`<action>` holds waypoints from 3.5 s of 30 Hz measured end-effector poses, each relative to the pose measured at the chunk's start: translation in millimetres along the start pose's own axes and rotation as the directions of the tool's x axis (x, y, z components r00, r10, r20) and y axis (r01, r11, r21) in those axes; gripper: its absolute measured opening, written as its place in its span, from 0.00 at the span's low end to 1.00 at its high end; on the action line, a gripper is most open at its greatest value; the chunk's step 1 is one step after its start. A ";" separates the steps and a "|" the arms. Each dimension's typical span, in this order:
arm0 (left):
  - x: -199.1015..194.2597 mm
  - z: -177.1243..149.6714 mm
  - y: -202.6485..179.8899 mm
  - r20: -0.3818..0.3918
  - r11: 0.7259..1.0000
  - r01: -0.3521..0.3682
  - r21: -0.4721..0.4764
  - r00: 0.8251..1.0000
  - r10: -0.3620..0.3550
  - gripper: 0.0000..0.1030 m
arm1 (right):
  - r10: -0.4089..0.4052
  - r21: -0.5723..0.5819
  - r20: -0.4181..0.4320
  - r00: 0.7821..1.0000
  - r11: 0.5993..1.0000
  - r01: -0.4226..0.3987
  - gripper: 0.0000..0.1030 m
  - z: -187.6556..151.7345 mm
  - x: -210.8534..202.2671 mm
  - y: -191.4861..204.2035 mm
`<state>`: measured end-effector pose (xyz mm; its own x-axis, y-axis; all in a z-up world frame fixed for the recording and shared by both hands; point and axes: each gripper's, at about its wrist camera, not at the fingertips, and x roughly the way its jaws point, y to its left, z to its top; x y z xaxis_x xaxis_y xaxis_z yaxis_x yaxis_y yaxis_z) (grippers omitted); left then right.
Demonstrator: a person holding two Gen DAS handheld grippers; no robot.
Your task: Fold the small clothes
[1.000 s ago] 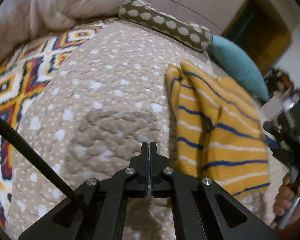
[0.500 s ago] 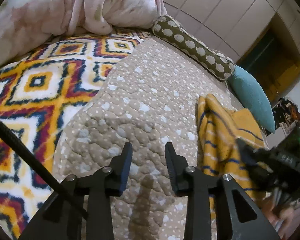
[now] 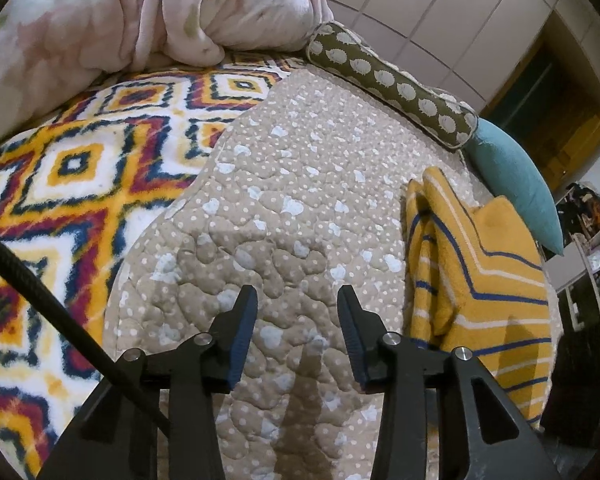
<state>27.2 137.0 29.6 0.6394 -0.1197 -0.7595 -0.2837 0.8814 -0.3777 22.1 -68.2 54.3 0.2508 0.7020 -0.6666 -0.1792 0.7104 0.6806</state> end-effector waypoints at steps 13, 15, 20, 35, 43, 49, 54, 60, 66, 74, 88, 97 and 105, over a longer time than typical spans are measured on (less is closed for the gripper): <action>7.6 -4.5 -6.9 -0.009 0.998 -0.048 0.043 0.999 0.049 0.50 | -0.016 -0.118 0.112 0.994 0.993 0.029 0.18 -29.1 -87.0 13.4; 9.2 -6.7 -11.5 -0.003 0.995 -0.072 0.071 0.997 0.073 0.51 | -0.037 -0.069 0.192 0.981 0.996 0.051 0.27 -13.7 -111.0 -4.1; 11.6 -9.4 -17.5 -0.001 0.990 -0.089 0.109 0.996 0.089 0.62 | -0.044 0.113 0.178 0.983 0.993 0.024 0.31 -19.0 -113.7 -72.9; 1.6 -35.0 -26.3 0.035 0.979 -0.161 0.125 0.987 0.157 0.73 | -0.442 0.052 0.356 0.823 0.889 0.455 0.42 -103.0 -199.3 -76.9; -26.3 -101.7 -52.8 0.116 0.922 -0.310 0.230 0.950 0.290 0.83 | -0.614 0.131 0.367 0.699 0.778 0.615 0.53 -107.8 -208.7 -112.1; -48.6 -136.0 -61.3 0.174 0.896 -0.358 0.263 0.931 0.321 0.89 | -0.625 0.066 0.403 0.669 0.749 0.660 0.61 -112.9 -196.6 -107.8; -50.3 -144.5 -64.5 0.196 0.884 -0.375 0.279 0.923 0.330 0.92 | -0.640 0.044 0.431 0.636 0.719 0.694 0.64 -118.4 -189.6 -103.2; -49.5 -140.4 -66.1 0.133 0.891 -0.378 0.252 0.926 0.355 0.94 | -0.655 0.029 0.453 0.604 0.688 0.725 0.64 -122.6 -184.3 -100.6; -52.7 -148.3 -75.8 0.108 0.873 -0.407 0.269 0.913 0.392 0.94 | -0.663 0.027 0.460 0.591 0.676 0.737 0.64 -122.6 -181.7 -99.7; -62.0 -163.2 -91.6 0.041 0.877 -0.399 0.269 0.914 0.404 0.94 | -0.676 0.022 0.471 0.566 0.651 0.759 0.65 -126.9 -179.0 -96.5; -63.6 -174.9 -102.6 0.061 0.864 -0.399 0.307 0.914 0.401 0.96 | -0.685 0.022 0.473 0.555 0.639 0.769 0.66 -126.5 -179.2 -95.4; -61.6 -173.1 -97.7 0.056 0.871 -0.381 0.309 0.922 0.384 0.99 | -0.693 0.024 0.475 0.542 0.626 0.779 0.67 -126.8 -177.9 -94.8; -61.9 -172.9 -97.5 0.056 0.871 -0.382 0.310 0.922 0.384 1.00 | -0.694 0.024 0.476 0.541 0.625 0.781 0.68 -127.1 -177.6 -94.9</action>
<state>-108.3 -20.5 21.9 0.5204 0.2538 -0.8153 -0.2698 0.9548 0.1250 -126.3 -253.9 69.5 0.7129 -0.1377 -0.6876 0.1065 0.9904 -0.0879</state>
